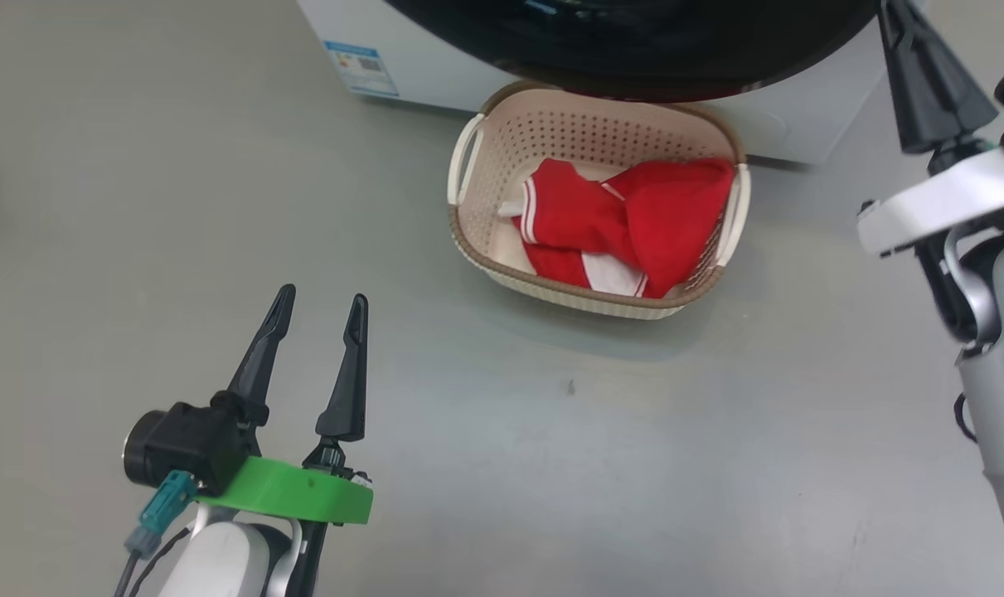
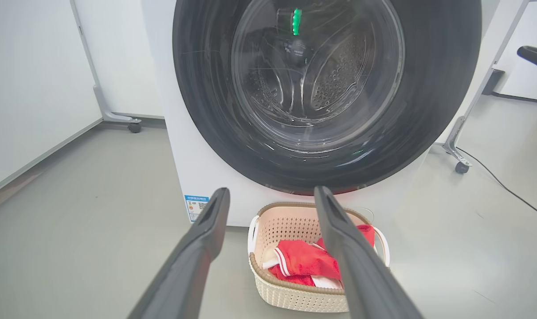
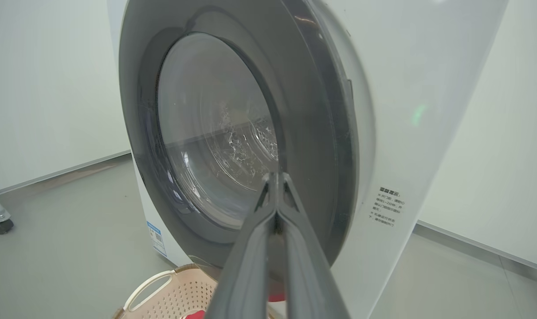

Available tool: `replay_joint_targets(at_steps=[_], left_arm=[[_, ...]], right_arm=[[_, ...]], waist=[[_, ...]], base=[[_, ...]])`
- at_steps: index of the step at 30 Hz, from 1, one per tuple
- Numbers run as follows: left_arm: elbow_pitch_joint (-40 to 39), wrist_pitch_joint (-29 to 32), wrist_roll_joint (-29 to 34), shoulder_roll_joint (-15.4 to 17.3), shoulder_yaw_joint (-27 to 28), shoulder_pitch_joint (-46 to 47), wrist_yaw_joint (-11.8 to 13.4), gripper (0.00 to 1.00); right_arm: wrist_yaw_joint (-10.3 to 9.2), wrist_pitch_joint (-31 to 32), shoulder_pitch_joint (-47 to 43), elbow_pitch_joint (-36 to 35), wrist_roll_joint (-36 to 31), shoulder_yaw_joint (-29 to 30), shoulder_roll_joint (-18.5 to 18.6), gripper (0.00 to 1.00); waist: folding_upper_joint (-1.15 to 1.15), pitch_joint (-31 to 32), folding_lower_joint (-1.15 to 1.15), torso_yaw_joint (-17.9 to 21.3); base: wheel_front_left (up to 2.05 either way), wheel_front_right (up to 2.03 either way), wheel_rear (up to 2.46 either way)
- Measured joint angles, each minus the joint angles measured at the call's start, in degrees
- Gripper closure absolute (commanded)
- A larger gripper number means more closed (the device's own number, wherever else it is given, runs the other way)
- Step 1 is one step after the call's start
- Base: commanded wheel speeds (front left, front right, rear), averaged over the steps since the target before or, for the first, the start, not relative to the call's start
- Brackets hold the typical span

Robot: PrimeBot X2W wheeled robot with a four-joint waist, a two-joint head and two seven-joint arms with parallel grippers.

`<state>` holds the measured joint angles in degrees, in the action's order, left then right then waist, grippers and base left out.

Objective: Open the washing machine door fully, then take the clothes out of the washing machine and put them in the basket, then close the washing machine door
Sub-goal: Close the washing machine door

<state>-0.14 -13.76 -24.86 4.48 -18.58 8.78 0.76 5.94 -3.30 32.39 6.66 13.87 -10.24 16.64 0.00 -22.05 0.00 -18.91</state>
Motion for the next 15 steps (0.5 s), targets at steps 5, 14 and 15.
replay_joint_targets(at_steps=[5,14,15], left_arm=[[0.58,-0.38,0.0,-0.59,-0.34,1.19,-0.15,0.0],[1.38,-0.52,-0.01,-1.54,-0.34,2.58,-0.56,0.0],[1.48,-0.52,-0.01,-1.58,-0.35,2.74,-0.57,0.0]], right_arm=[[0.05,1.29,4.55,2.58,-0.04,0.62,1.51,1.0],[0.49,3.07,11.67,6.51,-0.07,0.26,2.5,1.0],[0.49,3.15,12.41,7.0,-0.05,0.25,2.63,1.0]], waist=[[0.0,-2.0,0.0,-2.4],[0.0,-4.81,0.0,-5.39],[0.0,-5.12,0.0,-5.66]], base=[[0.0,0.0,0.0],[0.0,0.0,0.0],[0.0,0.0,0.0]])
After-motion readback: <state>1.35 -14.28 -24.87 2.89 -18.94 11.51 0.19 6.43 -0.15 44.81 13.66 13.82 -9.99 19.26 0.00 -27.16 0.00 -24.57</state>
